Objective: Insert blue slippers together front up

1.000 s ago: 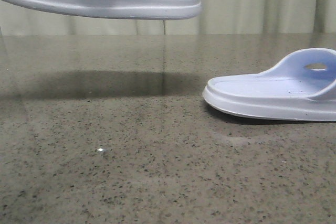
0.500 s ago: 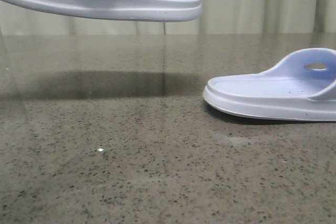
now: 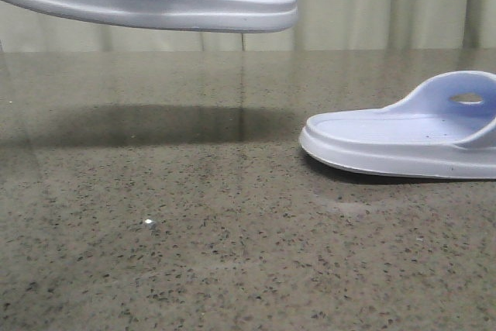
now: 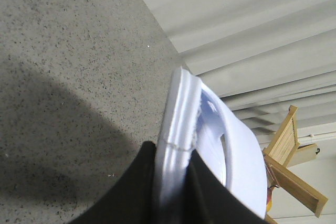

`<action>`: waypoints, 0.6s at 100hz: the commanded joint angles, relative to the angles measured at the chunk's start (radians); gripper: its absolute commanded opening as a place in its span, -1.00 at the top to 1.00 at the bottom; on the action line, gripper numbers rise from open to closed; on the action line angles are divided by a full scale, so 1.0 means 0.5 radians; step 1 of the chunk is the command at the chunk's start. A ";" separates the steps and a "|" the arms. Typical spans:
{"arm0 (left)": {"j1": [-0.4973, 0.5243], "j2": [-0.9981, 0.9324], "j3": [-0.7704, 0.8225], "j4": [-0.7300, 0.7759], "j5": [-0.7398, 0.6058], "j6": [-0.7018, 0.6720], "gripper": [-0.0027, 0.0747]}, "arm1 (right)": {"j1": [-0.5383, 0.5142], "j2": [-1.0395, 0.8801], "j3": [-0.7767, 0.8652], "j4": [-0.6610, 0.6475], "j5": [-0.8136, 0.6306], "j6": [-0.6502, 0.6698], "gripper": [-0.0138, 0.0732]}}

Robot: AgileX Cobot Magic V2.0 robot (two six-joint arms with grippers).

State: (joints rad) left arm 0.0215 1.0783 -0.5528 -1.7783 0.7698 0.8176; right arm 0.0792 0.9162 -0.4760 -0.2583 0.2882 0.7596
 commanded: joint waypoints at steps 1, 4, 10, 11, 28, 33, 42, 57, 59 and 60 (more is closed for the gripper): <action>0.007 -0.038 -0.051 -0.138 0.107 -0.013 0.89 | -0.012 0.032 -0.062 -0.020 -0.143 0.001 -0.19; 0.007 -0.038 -0.051 -0.138 0.107 -0.013 0.89 | -0.012 0.042 -0.062 -0.016 -0.148 0.001 -0.19; 0.007 -0.038 -0.051 -0.137 0.107 -0.013 0.89 | -0.012 0.062 -0.062 -0.012 -0.152 0.001 -0.19; 0.007 -0.038 -0.051 -0.134 0.107 -0.013 0.89 | -0.017 0.067 -0.062 -0.007 -0.160 0.001 -0.19; 0.007 -0.038 -0.051 -0.125 0.112 -0.013 0.89 | -0.017 0.107 -0.062 0.007 -0.191 0.001 -0.19; 0.007 -0.038 -0.051 -0.125 0.113 -0.013 0.89 | -0.017 0.126 -0.062 0.034 -0.204 0.001 -0.19; 0.007 -0.038 -0.051 -0.125 0.123 -0.013 0.89 | -0.017 0.161 -0.062 0.056 -0.213 0.001 -0.18; 0.007 -0.038 -0.051 -0.125 0.131 -0.013 0.89 | -0.017 0.239 -0.062 0.087 -0.213 0.001 -0.17; 0.007 -0.038 -0.051 -0.125 0.132 -0.013 0.89 | -0.017 0.241 -0.062 0.096 -0.213 0.001 -0.17; 0.007 -0.038 -0.051 -0.125 0.136 -0.013 0.89 | -0.017 0.249 -0.062 0.098 -0.213 0.001 -0.17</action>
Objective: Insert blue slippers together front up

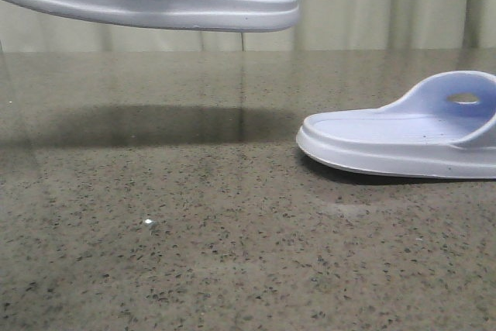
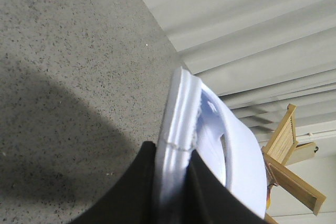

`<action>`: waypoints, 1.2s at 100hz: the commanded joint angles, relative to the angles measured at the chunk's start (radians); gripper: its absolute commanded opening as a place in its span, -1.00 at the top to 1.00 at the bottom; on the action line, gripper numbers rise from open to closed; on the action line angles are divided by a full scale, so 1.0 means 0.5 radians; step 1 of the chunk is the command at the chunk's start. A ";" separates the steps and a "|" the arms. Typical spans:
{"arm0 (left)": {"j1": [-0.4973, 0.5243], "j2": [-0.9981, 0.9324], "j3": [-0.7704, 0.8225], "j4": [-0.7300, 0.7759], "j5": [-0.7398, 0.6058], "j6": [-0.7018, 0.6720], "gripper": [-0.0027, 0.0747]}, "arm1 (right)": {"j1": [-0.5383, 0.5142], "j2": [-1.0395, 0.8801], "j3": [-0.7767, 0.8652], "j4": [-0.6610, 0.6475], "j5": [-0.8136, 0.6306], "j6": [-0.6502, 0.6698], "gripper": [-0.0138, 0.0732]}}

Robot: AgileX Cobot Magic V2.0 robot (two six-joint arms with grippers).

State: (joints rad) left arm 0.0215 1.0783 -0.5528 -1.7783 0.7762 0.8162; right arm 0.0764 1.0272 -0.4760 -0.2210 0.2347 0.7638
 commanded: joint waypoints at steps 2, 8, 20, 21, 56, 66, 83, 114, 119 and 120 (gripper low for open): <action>0.007 -0.038 -0.051 -0.125 0.123 -0.010 0.89 | -0.011 0.036 -0.062 0.033 -0.106 -0.007 -0.17; 0.007 -0.038 -0.051 -0.125 0.124 -0.010 0.89 | -0.011 0.055 -0.062 0.059 -0.106 -0.007 -0.17; 0.007 -0.038 -0.051 -0.125 0.127 -0.010 0.89 | -0.011 0.077 -0.062 0.067 -0.106 -0.007 -0.17; 0.007 -0.038 -0.051 -0.125 0.127 -0.010 0.89 | -0.011 0.077 -0.062 0.067 -0.106 -0.007 -0.17; 0.007 -0.038 -0.051 -0.125 0.127 -0.010 0.89 | -0.011 0.077 -0.062 0.081 -0.114 -0.007 0.44; 0.007 -0.038 -0.051 -0.125 0.127 -0.010 0.89 | -0.011 0.077 -0.062 0.081 -0.121 -0.007 0.56; 0.007 -0.038 -0.051 -0.125 0.127 -0.010 0.89 | -0.011 0.077 -0.062 0.081 -0.265 -0.007 0.86; 0.007 -0.038 -0.051 -0.132 0.127 -0.024 0.89 | -0.011 0.018 -0.062 0.199 -0.835 -0.007 0.93; 0.007 -0.038 -0.051 -0.138 0.127 -0.024 0.89 | -0.011 0.005 -0.062 0.234 -0.964 -0.007 0.93; 0.007 -0.038 -0.051 -0.138 0.127 -0.024 0.89 | -0.011 0.000 -0.062 0.243 -1.001 -0.007 0.93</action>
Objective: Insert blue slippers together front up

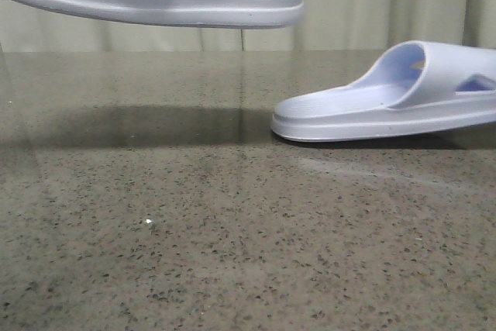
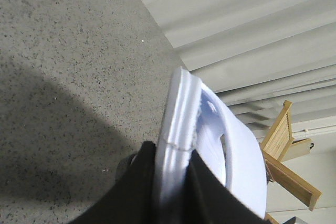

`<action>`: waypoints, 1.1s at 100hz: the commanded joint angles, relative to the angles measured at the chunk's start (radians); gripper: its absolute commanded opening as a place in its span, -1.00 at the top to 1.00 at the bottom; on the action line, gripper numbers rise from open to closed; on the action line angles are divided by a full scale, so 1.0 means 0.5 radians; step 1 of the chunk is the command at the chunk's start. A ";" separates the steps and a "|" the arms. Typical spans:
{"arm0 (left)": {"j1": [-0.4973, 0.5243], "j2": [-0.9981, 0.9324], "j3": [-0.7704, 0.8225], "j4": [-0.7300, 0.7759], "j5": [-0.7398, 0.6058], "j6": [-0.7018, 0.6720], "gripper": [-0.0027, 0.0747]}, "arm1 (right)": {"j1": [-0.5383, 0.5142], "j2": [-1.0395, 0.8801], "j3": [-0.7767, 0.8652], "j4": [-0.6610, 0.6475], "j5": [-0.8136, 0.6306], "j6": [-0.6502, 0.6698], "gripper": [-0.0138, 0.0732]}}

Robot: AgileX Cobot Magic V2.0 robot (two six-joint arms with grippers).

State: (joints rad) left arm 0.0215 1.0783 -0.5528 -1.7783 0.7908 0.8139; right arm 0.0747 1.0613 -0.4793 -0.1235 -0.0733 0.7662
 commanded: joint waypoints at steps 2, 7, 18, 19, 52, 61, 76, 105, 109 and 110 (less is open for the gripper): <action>0.007 -0.038 -0.051 -0.141 0.098 -0.019 0.89 | -0.008 -0.076 -0.055 0.053 -0.437 -0.012 0.93; 0.007 -0.038 -0.051 -0.142 0.098 -0.019 0.89 | -0.008 -0.097 -0.055 0.072 -0.569 -0.012 0.91; 0.007 -0.038 -0.051 -0.145 0.098 -0.019 0.89 | -0.008 -0.134 -0.055 0.078 -0.786 -0.012 0.88; 0.007 -0.038 -0.051 -0.145 0.098 -0.019 0.89 | -0.008 -0.132 -0.055 0.081 -0.798 -0.012 0.88; 0.007 -0.038 -0.051 -0.146 0.094 -0.019 0.89 | -0.008 -0.399 -0.055 0.098 -0.960 -0.009 0.88; 0.007 -0.038 -0.051 -0.155 0.094 -0.019 0.89 | -0.008 -0.509 -0.055 0.099 -0.955 -0.009 0.88; 0.007 -0.038 -0.051 -0.163 0.105 -0.054 0.89 | 0.042 -0.643 -0.055 0.099 -0.733 0.030 0.88; -0.010 -0.038 -0.051 -0.163 0.189 -0.120 0.89 | 0.345 -0.653 -0.040 0.099 -0.627 0.082 0.88; -0.027 -0.038 -0.051 -0.163 0.189 -0.121 0.89 | 0.392 -0.648 -0.040 0.102 -0.628 0.082 0.88; -0.035 -0.038 -0.051 -0.163 0.189 -0.125 0.89 | 0.398 -0.648 -0.040 0.102 -0.628 0.082 0.88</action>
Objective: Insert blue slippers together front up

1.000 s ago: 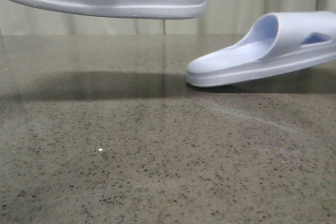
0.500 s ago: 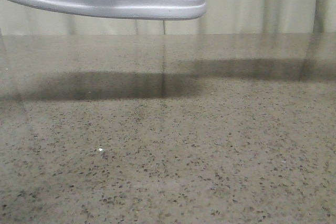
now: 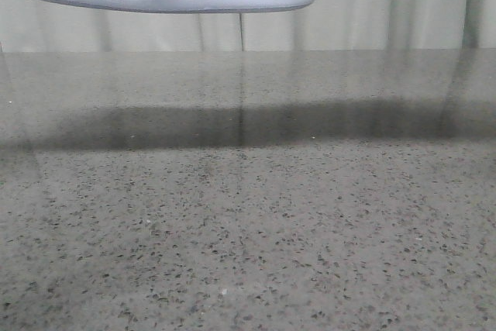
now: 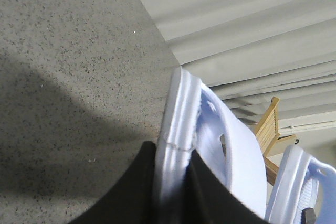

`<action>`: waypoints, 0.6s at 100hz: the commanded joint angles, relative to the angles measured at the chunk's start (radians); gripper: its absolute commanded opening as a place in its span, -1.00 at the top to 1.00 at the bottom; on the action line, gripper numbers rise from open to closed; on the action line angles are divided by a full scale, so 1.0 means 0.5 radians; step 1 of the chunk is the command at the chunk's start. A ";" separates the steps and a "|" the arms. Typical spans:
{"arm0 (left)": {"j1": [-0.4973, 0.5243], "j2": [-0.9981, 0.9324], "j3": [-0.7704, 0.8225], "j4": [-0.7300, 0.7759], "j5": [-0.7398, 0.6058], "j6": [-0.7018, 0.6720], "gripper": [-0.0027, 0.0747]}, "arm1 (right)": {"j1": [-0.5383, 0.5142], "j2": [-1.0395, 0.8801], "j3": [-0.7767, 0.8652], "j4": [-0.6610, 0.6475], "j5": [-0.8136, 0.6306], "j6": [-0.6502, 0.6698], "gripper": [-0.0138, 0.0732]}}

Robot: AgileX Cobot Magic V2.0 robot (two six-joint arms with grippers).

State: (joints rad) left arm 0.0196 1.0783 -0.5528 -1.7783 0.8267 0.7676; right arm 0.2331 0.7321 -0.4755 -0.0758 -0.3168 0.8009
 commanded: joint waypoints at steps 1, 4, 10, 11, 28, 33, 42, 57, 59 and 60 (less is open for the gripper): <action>-0.035 -0.038 -0.051 -0.163 0.118 -0.032 0.89 | 0.087 0.016 -0.048 0.007 -0.141 0.012 0.88; -0.050 -0.038 -0.051 -0.163 0.118 -0.032 0.89 | 0.114 0.043 -0.048 0.007 -0.141 0.012 0.88; -0.088 -0.038 -0.051 -0.163 0.118 -0.032 0.89 | 0.135 0.079 -0.048 0.008 -0.145 0.012 0.88; -0.092 -0.038 -0.051 -0.163 0.118 -0.032 0.89 | 0.134 0.090 -0.048 0.008 -0.145 0.012 0.88; -0.133 -0.038 -0.051 -0.163 0.106 -0.032 0.89 | 0.134 0.237 -0.048 0.039 -0.140 0.012 0.88; -0.133 -0.038 -0.051 -0.163 0.096 -0.032 0.89 | 0.134 0.279 -0.048 0.039 -0.140 0.012 0.88; -0.133 -0.038 -0.051 -0.163 0.073 -0.032 0.89 | 0.134 0.339 -0.048 0.039 -0.140 0.012 0.88; -0.133 -0.038 -0.051 -0.163 0.004 -0.032 0.89 | 0.134 0.405 -0.048 0.043 -0.140 0.012 0.88; -0.133 -0.038 -0.051 -0.163 0.001 -0.032 0.89 | 0.134 0.410 -0.048 0.043 -0.136 0.012 0.88; -0.133 -0.038 -0.051 -0.163 -0.006 -0.032 0.89 | 0.134 0.414 -0.048 0.043 -0.130 0.012 0.88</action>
State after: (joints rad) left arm -0.0346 1.0783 -0.5528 -1.7758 0.7868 0.7592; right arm 0.2996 0.9311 -0.4755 -0.0500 -0.3059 0.8093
